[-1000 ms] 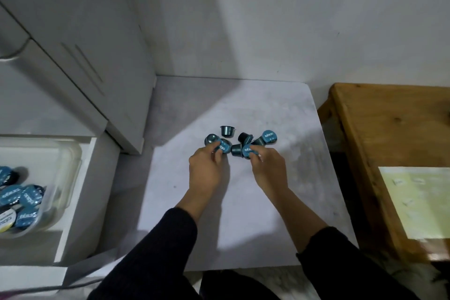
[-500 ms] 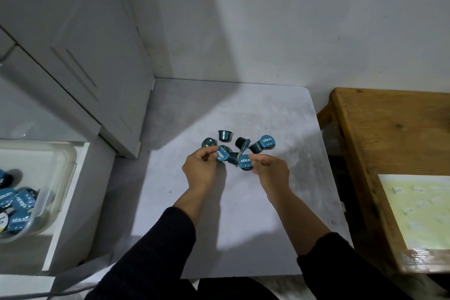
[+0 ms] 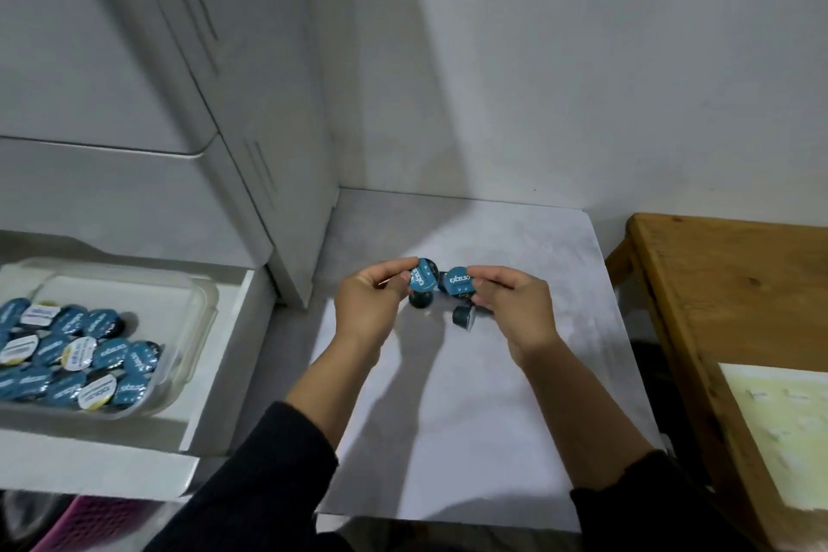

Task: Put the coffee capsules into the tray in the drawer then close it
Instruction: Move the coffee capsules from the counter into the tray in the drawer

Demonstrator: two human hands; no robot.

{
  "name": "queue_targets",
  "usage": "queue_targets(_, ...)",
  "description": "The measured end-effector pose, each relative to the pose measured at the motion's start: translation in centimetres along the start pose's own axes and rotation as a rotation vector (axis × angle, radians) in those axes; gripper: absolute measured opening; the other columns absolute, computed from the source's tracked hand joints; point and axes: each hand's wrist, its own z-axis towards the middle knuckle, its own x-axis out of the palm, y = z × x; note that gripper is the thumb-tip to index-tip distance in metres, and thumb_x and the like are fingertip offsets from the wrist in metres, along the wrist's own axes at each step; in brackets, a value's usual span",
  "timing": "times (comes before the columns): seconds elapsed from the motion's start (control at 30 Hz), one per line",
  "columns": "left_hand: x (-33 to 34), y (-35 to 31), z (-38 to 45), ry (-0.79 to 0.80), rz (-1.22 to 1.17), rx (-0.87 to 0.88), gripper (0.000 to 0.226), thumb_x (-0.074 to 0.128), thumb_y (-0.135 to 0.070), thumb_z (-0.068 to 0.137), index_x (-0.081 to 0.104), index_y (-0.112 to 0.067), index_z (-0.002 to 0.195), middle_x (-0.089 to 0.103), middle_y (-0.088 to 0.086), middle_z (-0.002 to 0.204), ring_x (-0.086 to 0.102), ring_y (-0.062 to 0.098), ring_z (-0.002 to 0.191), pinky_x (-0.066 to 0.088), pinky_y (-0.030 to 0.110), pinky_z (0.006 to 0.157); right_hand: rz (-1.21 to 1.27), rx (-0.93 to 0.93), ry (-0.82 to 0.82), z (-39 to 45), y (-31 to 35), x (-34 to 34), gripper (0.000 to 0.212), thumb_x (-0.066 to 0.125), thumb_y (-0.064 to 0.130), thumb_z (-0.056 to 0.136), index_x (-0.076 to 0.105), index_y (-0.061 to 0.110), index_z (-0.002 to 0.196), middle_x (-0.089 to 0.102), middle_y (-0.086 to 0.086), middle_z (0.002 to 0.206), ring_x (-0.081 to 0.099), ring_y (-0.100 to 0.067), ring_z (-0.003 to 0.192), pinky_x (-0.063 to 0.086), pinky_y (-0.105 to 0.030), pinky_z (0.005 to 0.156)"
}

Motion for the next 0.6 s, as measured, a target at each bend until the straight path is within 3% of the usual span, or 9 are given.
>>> queue_targets(0.13,-3.7,-2.8,-1.5,0.035,-0.003,0.077,0.029,0.059,-0.005,0.086,0.071,-0.030,0.080,0.072,-0.007,0.083,0.064,-0.001,0.073,0.050,0.012,0.074,-0.015,-0.044,0.072,-2.3,3.2,2.1,0.021,0.059,0.000,0.084,0.073,0.016,0.083,0.069,-0.001,0.075,0.058,-0.009,0.062,0.047,-0.022,0.062)
queue_targets(0.27,-7.9,-4.9,-2.9,0.025,0.014,0.140,0.029,0.060,-0.005,0.086,0.072,-0.030,0.079,0.072,-0.013,0.073,0.064,-0.007,0.064,0.047,0.004,0.060,-0.041,-0.114,0.127,-4.5,5.5,4.7,0.021,0.062,0.001,0.083,0.072,0.019,0.082,0.069,0.001,0.075,0.058,-0.006,0.061,0.047,-0.010,0.055)
queue_targets(0.37,-11.4,-6.2,-3.8,0.013,0.041,0.183,0.024,0.060,-0.005,0.086,0.073,-0.026,0.085,0.073,-0.014,0.070,0.065,-0.004,0.068,0.051,0.008,0.068,-0.027,-0.147,0.193,-6.0,6.5,7.1,0.023,0.062,0.001,0.083,0.071,0.022,0.079,0.068,0.001,0.076,0.060,-0.008,0.064,0.047,-0.005,0.053)
queue_targets(0.47,-15.5,-7.1,-4.4,0.005,0.077,0.203,0.023,0.061,-0.006,0.085,0.074,-0.026,0.085,0.075,-0.005,0.084,0.066,0.009,0.080,0.053,0.021,0.081,-0.027,-0.169,0.267,-7.3,6.8,10.2,0.025,0.060,-0.003,0.084,0.071,0.019,0.079,0.068,-0.002,0.078,0.061,-0.012,0.067,0.053,-0.008,0.061)
queue_targets(0.6,-22.1,-7.6,-3.8,0.038,0.184,0.210,0.027,0.062,-0.006,0.085,0.074,-0.030,0.082,0.076,-0.007,0.086,0.069,0.013,0.086,0.053,0.023,0.083,-0.057,-0.187,0.353,-8.7,6.4,15.7,0.030,0.060,-0.005,0.082,0.071,0.022,0.074,0.070,-0.001,0.076,0.061,-0.011,0.064,0.053,-0.011,0.062)
